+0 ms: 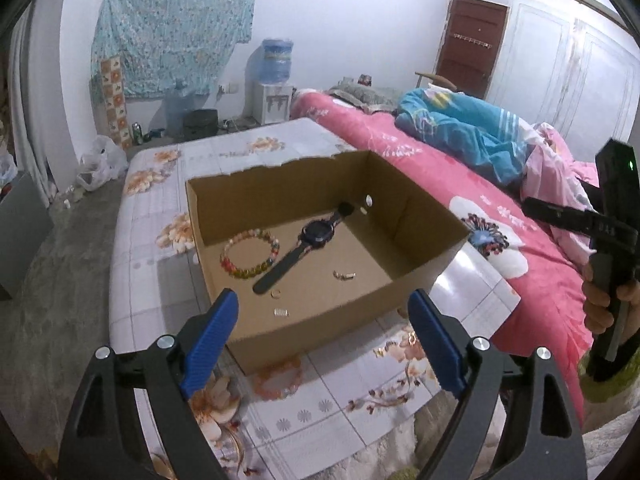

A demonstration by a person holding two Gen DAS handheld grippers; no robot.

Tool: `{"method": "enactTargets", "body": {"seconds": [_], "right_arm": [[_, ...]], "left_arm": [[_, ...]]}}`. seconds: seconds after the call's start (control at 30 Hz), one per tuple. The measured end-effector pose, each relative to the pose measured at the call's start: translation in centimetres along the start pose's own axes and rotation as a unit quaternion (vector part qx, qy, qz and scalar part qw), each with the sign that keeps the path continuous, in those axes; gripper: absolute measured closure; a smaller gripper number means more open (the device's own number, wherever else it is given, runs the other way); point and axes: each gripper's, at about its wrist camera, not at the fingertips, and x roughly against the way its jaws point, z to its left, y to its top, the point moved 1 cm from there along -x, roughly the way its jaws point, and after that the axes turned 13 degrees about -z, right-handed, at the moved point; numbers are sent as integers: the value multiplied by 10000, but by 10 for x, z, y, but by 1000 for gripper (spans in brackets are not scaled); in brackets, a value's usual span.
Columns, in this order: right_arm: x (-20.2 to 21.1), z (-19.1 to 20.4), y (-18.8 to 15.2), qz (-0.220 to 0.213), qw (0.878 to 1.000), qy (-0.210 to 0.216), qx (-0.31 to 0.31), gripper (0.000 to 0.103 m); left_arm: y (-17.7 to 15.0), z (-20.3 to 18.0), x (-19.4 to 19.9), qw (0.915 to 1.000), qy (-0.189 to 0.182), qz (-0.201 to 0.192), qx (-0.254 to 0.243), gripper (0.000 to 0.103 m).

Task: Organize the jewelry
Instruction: 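Withdraw both tools from the box back toward the jewelry on the sheet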

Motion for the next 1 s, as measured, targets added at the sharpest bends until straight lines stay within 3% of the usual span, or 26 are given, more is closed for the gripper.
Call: {"method": "enactTargets", "body": {"seconds": [0.4, 1.0], "right_arm": [[7, -19, -52, 234, 9969, -146, -734, 27], [9, -26, -61, 268, 9956, 15, -900, 27]], "left_arm": [[-29, -20, 0, 9990, -374, 249, 19, 18], [-35, -45, -13, 9953, -799, 528, 110, 18]]}}
